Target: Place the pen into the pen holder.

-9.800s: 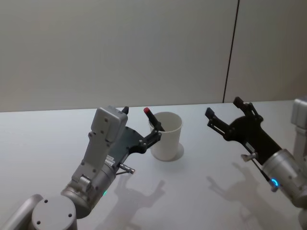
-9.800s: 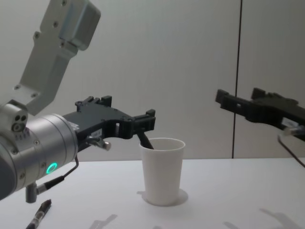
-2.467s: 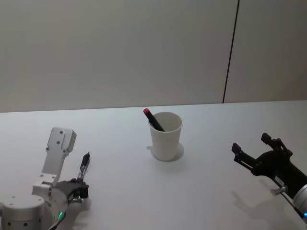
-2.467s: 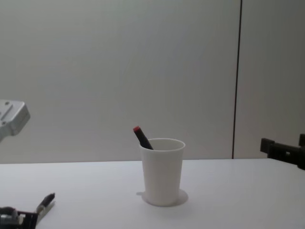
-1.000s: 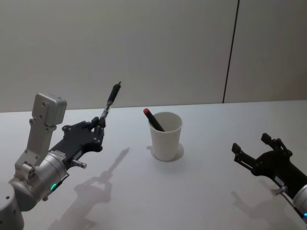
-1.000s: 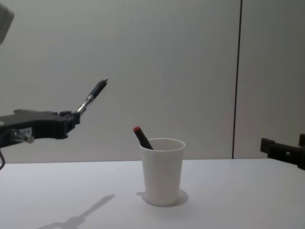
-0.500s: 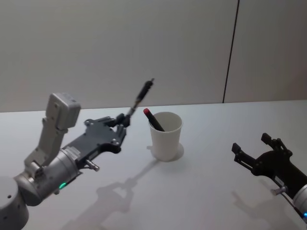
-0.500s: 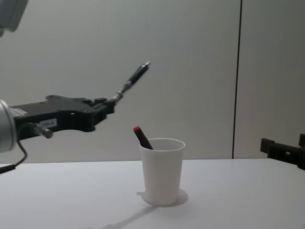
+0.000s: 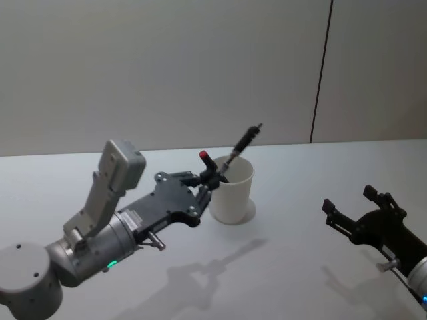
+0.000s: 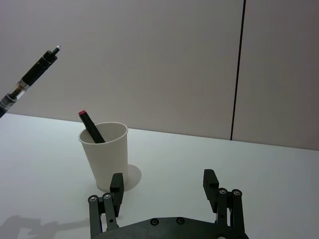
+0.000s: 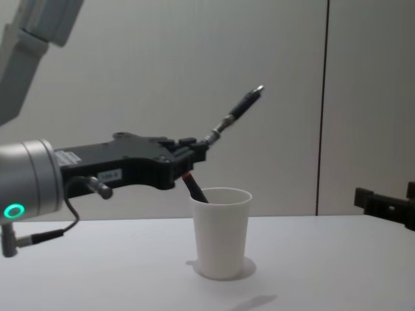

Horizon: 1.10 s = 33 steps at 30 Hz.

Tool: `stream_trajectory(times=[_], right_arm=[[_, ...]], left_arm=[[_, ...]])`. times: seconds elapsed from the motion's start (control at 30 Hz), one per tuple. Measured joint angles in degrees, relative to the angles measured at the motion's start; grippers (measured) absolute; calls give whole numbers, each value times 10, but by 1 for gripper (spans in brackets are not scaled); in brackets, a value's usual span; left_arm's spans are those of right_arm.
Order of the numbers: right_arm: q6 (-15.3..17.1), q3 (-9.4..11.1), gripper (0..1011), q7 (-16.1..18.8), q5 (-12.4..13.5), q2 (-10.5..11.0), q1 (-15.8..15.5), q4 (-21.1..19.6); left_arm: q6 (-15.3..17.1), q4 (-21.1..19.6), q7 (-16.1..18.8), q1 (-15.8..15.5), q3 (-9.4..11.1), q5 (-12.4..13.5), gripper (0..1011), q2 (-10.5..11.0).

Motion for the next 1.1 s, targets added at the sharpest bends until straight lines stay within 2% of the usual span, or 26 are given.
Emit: stream_trajectory(times=[0.4,1.1], right_arm=[[0,0,1001,0,0,0,0,0],[0,0,1001,0,0,0,0,0]], left_arm=[[-8,15,-25,-12,21,7,126,-20],[-6,27,-47,-20,40,4,126,-34]])
